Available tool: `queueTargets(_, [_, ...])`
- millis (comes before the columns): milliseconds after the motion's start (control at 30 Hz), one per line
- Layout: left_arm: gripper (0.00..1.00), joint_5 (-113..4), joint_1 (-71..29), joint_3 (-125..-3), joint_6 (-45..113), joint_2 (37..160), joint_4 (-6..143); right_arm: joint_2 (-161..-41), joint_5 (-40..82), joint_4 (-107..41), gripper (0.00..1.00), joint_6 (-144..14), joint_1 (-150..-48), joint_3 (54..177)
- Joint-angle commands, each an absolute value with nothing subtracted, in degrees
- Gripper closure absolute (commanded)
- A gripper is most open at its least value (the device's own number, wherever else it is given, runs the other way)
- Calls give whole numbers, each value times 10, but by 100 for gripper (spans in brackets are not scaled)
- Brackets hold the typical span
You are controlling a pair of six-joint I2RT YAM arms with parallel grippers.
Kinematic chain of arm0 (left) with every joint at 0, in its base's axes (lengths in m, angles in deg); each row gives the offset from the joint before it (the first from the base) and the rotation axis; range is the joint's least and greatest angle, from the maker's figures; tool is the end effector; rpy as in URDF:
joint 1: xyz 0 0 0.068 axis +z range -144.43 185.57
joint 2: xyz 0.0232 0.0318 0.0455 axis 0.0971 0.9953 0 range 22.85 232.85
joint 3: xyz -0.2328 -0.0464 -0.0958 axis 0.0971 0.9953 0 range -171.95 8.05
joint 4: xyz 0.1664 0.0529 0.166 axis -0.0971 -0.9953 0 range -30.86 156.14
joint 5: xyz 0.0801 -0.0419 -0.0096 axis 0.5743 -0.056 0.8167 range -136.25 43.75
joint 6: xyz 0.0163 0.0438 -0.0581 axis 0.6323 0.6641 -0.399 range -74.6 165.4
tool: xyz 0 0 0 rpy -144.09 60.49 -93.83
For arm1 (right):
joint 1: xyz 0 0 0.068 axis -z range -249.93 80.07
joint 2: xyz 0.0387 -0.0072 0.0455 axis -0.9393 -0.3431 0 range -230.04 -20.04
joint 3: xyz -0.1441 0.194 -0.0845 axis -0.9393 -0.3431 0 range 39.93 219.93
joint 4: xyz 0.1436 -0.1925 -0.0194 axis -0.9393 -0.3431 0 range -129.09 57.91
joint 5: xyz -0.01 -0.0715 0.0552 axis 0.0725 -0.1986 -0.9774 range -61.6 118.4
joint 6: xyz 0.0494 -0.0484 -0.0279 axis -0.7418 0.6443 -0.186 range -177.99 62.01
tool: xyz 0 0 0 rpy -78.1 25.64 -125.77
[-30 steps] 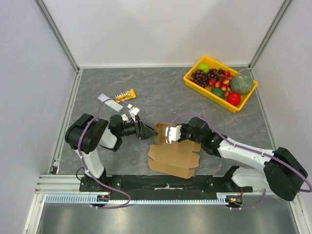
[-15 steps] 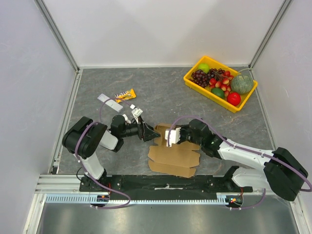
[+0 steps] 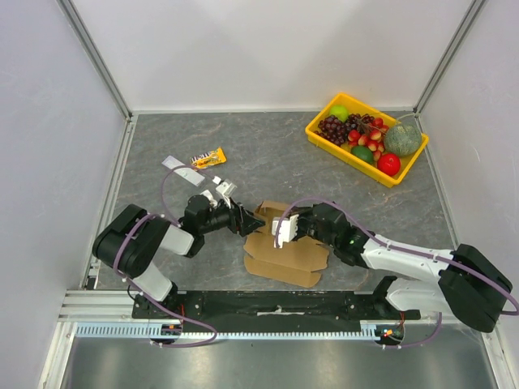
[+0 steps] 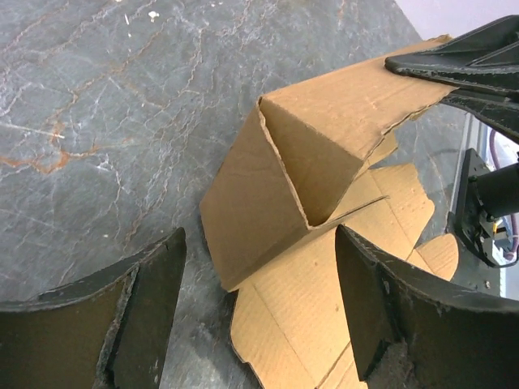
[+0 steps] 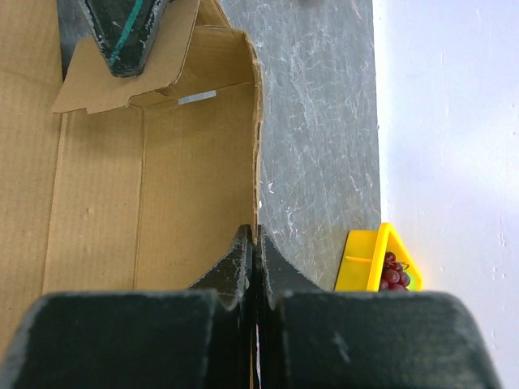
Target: Fold the paper box
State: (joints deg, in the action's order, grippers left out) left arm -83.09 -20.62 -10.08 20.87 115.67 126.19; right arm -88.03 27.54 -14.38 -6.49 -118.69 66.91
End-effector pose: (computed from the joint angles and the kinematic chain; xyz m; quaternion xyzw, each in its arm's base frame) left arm 0.2247 -0.1524 0.1292 0.2040 0.7480 -0.4744 0.4169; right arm 0.1712 0.1967 0.1871 -0.6438 0.5323 -0.0069 0.5497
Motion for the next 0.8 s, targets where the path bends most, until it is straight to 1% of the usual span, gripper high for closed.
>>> queueTargets(0, [20,-769,-218,-87,240,1144,1285,-882,315,-97,100,-44,-1206,655])
queueTargets(200, [20,-736,-240,-79,236,1153,1310,-898,382,-98,100,-56,-1235,659])
queueTargets(600, [20,-659,-289,-67,266,1151,1329,-919,452,-102,100,-57,-1293,673])
queueTargets(767, [24,-595,-319,-60,280,1149,1327,-918,487,-77,100,-59,-1311,661])
